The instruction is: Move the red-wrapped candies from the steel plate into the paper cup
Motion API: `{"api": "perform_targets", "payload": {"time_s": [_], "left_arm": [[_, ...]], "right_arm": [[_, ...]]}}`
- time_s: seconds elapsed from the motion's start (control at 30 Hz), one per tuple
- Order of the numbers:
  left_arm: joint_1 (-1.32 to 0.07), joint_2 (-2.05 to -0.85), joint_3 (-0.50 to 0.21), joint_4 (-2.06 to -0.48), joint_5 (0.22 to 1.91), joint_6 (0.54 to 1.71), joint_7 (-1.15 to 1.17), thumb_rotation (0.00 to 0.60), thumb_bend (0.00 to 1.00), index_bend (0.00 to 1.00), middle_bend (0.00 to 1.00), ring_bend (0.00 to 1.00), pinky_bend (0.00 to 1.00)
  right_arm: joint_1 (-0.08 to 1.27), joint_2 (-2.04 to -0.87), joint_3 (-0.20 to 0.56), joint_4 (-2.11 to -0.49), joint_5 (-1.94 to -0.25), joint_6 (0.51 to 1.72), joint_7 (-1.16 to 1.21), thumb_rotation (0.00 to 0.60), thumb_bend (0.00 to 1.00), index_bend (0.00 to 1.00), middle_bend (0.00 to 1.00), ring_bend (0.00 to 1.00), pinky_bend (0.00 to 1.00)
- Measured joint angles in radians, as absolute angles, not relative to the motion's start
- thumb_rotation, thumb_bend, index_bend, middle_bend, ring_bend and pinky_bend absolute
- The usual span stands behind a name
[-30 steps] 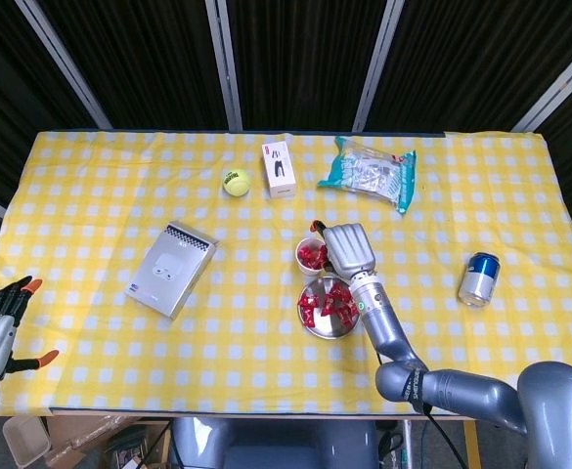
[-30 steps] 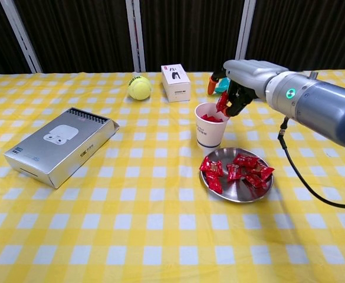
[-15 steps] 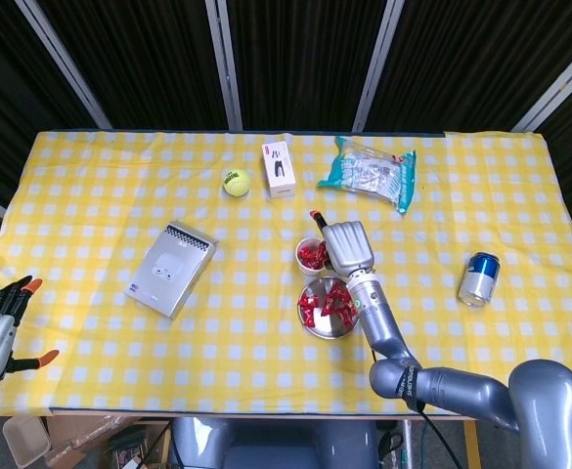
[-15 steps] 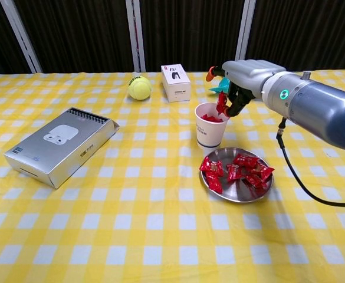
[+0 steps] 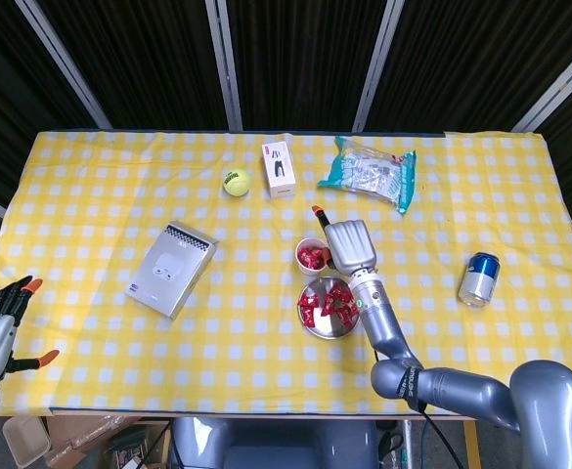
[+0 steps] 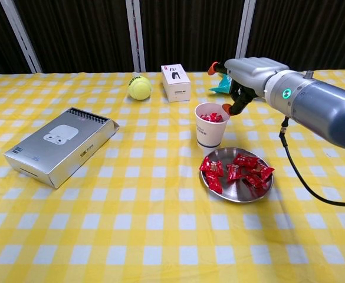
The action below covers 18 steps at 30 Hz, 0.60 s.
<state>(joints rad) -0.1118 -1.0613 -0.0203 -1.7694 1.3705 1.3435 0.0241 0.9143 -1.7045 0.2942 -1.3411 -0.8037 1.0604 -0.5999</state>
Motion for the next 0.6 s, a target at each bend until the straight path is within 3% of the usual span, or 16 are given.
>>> {"api": "perform_targets", "payload": {"time_s": [0.33, 0.6], "left_arm": [[-0.111, -1.060, -0.020, -1.769, 1.374, 1.346, 0.022, 0.600, 0.00, 0.00, 0.00, 0.00, 0.00], [-0.108, -1.061, -0.018, -1.770, 1.377, 1.351, 0.022, 0.600, 0.00, 0.00, 0.00, 0.00, 0.00]], "right_arm": [[0.872, -1.623, 0.284, -1.515, -0.857, 1.106, -0.580, 0.600, 0.48, 0.12, 0.82, 0.89, 1.00], [0.791, -1.494, 0.184, -1.794, -0.924, 1.131, -0.579, 0.600, 0.47, 0.12, 0.82, 0.89, 1.00]]}}
